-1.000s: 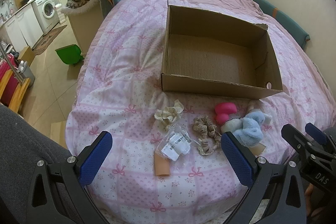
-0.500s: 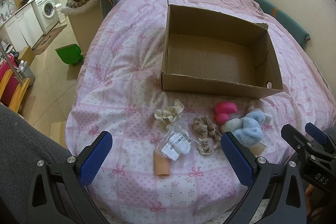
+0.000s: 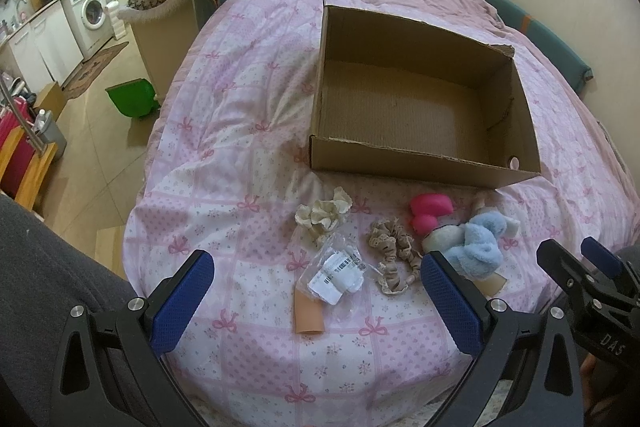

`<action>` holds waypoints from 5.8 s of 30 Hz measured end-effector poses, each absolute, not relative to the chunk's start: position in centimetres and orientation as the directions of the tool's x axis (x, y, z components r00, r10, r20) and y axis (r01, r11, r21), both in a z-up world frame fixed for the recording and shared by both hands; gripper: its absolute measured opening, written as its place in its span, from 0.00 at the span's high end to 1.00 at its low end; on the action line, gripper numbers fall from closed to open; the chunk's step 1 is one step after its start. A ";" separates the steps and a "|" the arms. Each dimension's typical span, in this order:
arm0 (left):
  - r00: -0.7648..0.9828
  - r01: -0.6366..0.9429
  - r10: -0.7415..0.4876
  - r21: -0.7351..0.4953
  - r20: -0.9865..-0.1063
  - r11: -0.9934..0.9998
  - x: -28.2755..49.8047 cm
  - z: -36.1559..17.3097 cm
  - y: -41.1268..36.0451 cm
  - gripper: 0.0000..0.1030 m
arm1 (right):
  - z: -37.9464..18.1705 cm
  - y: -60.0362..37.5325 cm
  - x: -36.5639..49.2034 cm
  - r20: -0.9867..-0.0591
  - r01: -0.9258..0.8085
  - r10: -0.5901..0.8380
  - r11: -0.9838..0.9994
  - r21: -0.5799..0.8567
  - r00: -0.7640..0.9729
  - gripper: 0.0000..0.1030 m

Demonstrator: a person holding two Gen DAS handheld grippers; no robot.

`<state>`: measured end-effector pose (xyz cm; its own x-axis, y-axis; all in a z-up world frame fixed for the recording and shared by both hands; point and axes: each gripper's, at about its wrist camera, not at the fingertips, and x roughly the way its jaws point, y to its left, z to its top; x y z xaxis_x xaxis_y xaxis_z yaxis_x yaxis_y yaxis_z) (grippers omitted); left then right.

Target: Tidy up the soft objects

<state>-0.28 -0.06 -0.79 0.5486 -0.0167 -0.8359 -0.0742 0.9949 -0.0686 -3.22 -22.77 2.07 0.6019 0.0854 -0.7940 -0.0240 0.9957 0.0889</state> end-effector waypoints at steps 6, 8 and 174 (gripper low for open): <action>0.529 -0.077 -0.019 -0.070 -0.848 0.995 -0.2 -0.9 0.1 0.00 | 2.1 -22.5 -3.3 -0.797 -0.027 0.097 0.995 0.101 0.596 0.00; 0.490 -0.071 -0.031 -0.075 -0.871 0.995 0.6 -1.1 0.3 0.00 | 2.0 -22.6 -3.0 -0.812 -0.035 0.131 0.990 0.135 0.569 0.00; 0.562 0.002 -0.080 -0.096 -0.823 0.995 10.5 1.5 1.5 0.29 | 2.1 -27.1 8.4 -0.772 -0.066 0.383 0.911 0.408 0.508 0.22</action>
